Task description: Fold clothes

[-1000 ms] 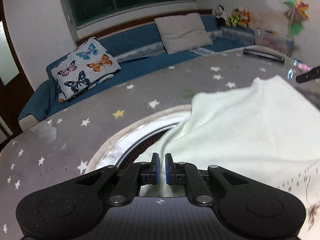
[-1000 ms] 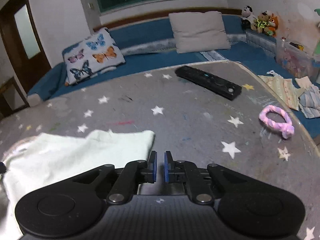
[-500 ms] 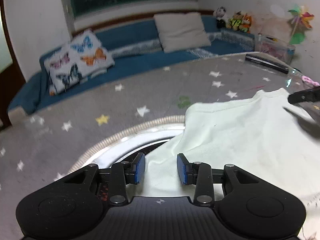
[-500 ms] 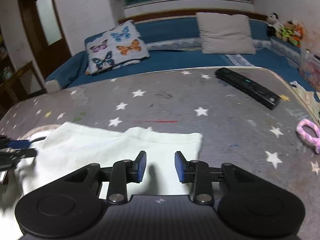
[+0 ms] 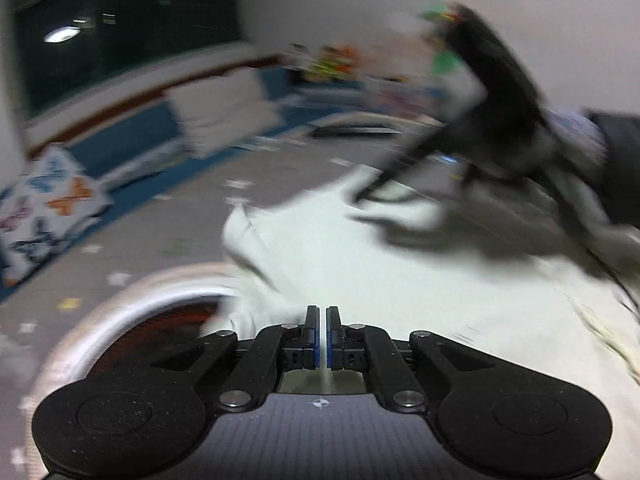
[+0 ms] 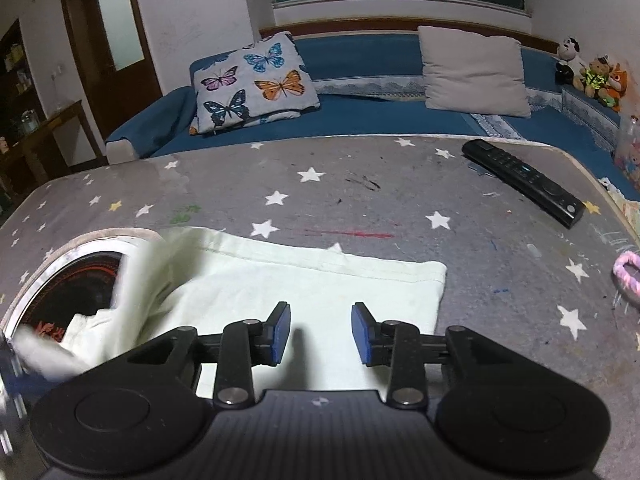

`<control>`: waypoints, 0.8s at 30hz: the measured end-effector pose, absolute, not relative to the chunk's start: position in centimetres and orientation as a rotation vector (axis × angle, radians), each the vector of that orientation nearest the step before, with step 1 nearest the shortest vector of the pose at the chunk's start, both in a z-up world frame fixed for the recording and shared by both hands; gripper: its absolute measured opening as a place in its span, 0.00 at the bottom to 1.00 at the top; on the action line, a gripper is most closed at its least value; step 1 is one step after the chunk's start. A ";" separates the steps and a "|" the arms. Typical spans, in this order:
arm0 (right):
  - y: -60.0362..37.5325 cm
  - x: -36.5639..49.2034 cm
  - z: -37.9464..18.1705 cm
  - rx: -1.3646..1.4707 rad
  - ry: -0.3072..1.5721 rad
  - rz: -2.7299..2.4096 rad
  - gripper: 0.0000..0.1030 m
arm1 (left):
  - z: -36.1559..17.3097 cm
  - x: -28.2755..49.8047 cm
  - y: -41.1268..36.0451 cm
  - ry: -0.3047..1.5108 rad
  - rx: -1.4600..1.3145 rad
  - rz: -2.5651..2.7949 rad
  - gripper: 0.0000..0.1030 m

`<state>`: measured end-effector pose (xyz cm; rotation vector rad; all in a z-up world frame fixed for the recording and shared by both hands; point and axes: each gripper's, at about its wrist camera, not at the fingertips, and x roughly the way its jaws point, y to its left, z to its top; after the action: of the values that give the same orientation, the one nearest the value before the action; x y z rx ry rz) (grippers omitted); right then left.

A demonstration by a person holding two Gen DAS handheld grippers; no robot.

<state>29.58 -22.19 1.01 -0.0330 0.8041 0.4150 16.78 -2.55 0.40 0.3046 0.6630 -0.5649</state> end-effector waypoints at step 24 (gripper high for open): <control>-22.4 29.1 0.0 -0.053 0.820 0.414 0.38 | 1.1 21.9 3.7 0.828 -0.010 -0.169 0.49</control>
<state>29.11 -22.41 0.01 -0.0527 0.8199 0.4143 21.90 3.72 1.12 -0.0103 0.8276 -0.1685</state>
